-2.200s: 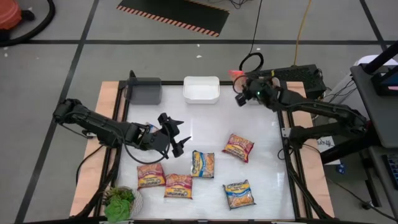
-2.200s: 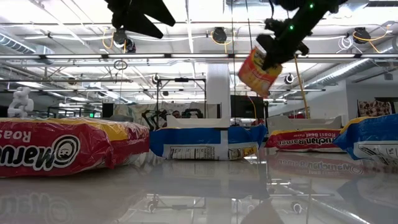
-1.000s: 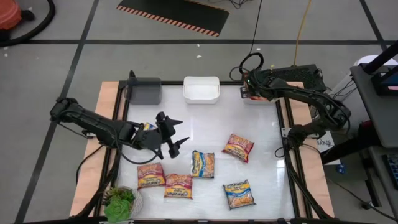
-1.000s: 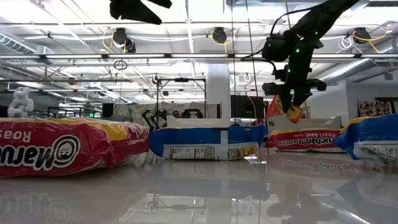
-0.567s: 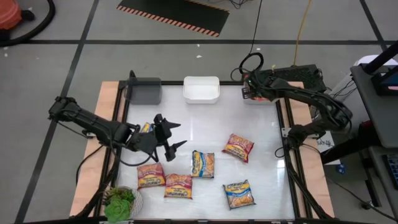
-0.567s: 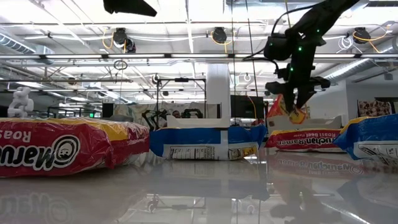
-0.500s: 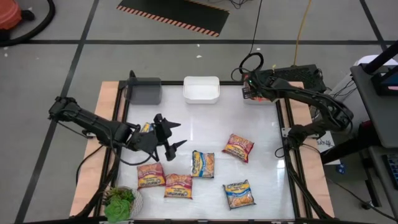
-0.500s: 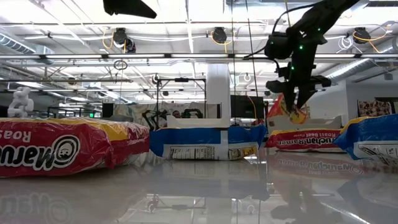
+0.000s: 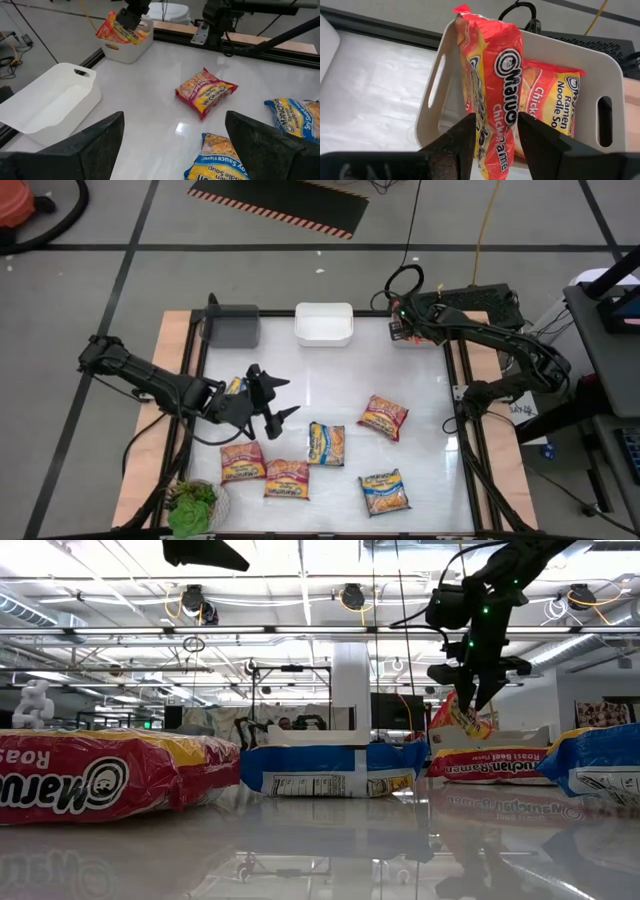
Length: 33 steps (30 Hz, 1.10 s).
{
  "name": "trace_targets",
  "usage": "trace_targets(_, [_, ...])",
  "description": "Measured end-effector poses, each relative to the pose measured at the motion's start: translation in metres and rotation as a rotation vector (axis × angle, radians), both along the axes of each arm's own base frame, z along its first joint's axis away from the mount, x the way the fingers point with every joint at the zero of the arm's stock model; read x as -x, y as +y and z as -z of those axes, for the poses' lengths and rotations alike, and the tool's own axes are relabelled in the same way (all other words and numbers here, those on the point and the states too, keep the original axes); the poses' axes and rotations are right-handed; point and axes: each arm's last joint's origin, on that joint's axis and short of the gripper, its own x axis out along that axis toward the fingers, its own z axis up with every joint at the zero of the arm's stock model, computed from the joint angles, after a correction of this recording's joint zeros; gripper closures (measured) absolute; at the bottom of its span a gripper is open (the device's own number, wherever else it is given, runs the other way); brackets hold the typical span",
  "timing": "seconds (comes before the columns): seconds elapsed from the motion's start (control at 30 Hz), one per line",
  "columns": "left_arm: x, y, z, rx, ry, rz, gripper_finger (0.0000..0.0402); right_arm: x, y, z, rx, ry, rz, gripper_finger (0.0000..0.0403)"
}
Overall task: Sort Maruchan noodles
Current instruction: Put the orange noodle pack into the gray bin
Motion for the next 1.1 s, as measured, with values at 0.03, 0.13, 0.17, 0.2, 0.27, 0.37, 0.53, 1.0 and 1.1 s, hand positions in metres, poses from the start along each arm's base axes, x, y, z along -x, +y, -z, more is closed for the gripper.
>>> trace_targets(0.03, [0.000, 0.000, 0.000, 0.000, 0.000, 0.001, 0.0050, 0.000, 0.000, 0.000, 0.000, 0.004, -0.005, 0.0263])
trace_targets(0.13, [0.000, -0.001, 0.000, -0.002, 0.001, 0.007, 0.0050, -0.001, -0.001, 0.002, -0.001, 0.009, -0.010, 0.0263])
trace_targets(0.17, [0.000, -0.001, 0.000, -0.002, 0.001, 0.007, 0.0050, -0.001, -0.002, 0.002, -0.002, 0.010, -0.010, 0.0263])
trace_targets(0.2, [0.000, -0.001, 0.000, -0.002, 0.001, 0.007, 0.0050, -0.001, -0.002, 0.004, 0.000, 0.011, -0.015, 0.0263])
trace_targets(0.27, [0.000, -0.001, 0.000, -0.001, 0.000, 0.006, 0.0050, -0.002, -0.002, 0.009, 0.002, 0.013, -0.025, 0.0263])
trace_targets(0.37, [0.000, -0.001, 0.000, 0.000, -0.001, 0.006, 0.0050, 0.001, -0.002, 0.021, -0.004, 0.023, -0.029, 0.0260])
trace_targets(0.53, [0.000, -0.002, 0.000, 0.000, 0.000, 0.006, 0.0050, 0.007, -0.002, 0.039, -0.004, 0.008, -0.038, 0.0239])
trace_targets(1.0, [0.001, -0.001, 0.000, -0.007, 0.007, 0.007, 0.0050, 0.010, 0.000, 0.038, 0.069, -0.027, -0.098, 0.0215])
trace_targets(1.1, [0.001, -0.001, 0.001, -0.007, 0.007, 0.007, 0.0050, 0.010, -0.001, 0.033, 0.103, -0.038, -0.121, 0.0215])
